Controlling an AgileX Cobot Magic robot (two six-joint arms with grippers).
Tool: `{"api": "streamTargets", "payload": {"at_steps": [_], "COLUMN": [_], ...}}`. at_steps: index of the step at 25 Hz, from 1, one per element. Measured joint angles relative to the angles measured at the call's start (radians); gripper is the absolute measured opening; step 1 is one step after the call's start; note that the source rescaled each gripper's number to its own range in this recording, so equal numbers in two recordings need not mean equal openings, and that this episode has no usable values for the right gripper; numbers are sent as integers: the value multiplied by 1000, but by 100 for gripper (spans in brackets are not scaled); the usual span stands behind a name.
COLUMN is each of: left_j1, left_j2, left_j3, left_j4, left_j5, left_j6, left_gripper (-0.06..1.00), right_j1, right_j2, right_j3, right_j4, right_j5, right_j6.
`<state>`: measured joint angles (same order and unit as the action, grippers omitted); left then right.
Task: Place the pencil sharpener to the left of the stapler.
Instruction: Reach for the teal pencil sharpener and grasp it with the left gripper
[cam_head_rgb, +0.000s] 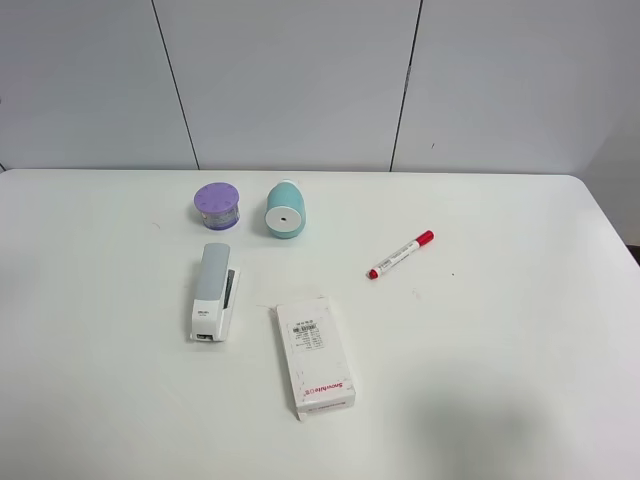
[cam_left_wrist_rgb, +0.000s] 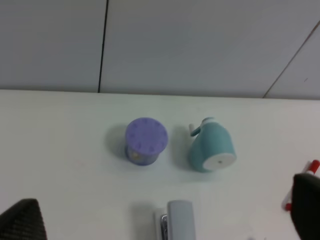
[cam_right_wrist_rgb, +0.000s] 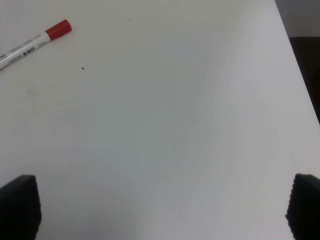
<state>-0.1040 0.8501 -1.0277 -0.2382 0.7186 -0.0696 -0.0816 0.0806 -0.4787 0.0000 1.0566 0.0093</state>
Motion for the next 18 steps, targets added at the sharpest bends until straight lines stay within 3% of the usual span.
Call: {"api": "streamTargets", "payload": {"at_steps": [5,7,9,18], "left_j1": [-116,-240,-293,-427], "left_j2": [235,399,517,971], "left_j3": [-128,-221,-293,-547], "left_j4": [2,12,12,32], "left_j5": [-79,-111,-114,-8], "left_j6": [1,1,-3,-13], "left_gripper": [100,100,100,100], "right_j1": [0,0,0,0], "right_j2": [0,0,0,0], "right_j3": [0,0,0,0], "right_j4": [0,0,0,0], "right_j5": [0,0,0,0], "right_j6": [0,0,0,0]}}
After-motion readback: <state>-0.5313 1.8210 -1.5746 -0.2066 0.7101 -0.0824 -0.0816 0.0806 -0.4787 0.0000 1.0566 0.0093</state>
